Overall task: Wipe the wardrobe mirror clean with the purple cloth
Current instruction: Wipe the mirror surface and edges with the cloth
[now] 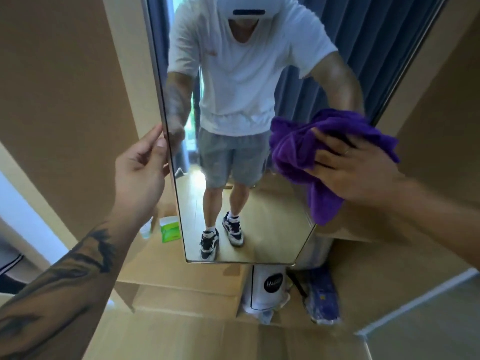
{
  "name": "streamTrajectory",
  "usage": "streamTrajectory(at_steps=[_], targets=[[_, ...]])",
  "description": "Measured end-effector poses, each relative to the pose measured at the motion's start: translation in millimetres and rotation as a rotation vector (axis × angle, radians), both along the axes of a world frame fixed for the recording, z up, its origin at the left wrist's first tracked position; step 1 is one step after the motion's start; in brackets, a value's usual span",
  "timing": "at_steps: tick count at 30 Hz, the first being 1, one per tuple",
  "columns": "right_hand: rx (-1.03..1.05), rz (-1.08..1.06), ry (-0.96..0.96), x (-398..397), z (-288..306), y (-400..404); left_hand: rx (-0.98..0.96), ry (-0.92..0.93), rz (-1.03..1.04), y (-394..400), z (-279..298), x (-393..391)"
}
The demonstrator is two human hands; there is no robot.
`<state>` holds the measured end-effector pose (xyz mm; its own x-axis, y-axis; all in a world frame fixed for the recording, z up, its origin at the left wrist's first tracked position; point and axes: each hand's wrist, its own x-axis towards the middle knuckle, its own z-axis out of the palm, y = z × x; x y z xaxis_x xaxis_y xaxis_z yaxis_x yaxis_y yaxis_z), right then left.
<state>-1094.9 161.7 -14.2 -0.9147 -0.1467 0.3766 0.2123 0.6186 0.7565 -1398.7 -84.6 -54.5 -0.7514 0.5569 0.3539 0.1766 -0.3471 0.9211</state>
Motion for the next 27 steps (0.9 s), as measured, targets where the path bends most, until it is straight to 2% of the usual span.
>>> streamTrajectory(at_steps=[3,5,7,8,11,13,15,17,19,20,22,24,27], targets=[[0.036,-0.005,0.201,-1,7,6,0.029,0.011,0.104,7,-6,4],[-0.052,-0.086,0.297,-14,-23,-1,0.057,0.035,0.151,14,-10,7],[-0.098,-0.092,0.299,-27,-71,-6,0.086,0.077,0.184,20,-12,10],[-0.073,-0.038,0.237,-30,-99,-6,0.1,0.095,0.194,23,-14,10],[0.173,0.011,-0.203,-24,-150,12,0.125,0.15,0.221,25,-17,10],[0.221,-0.004,-0.283,-26,-139,20,0.124,0.181,0.219,26,-19,9],[0.193,0.144,-0.253,-34,-105,24,0.115,0.189,0.222,26,-20,8],[0.155,0.23,-0.137,-43,-54,19,0.11,0.199,0.25,27,-20,9],[0.048,0.186,0.186,-49,-22,10,0.112,0.196,0.276,28,-22,10],[0.028,0.159,0.322,-53,-25,4,0.114,0.192,0.276,28,-23,11],[0.015,0.097,0.397,-57,-62,-4,0.104,0.178,0.264,30,-23,12],[0.106,0.119,0.191,-50,-105,3,0.096,0.164,0.267,29,-24,13],[0.248,0.265,-0.259,-47,-85,16,0.09,0.149,0.243,25,-22,13]])
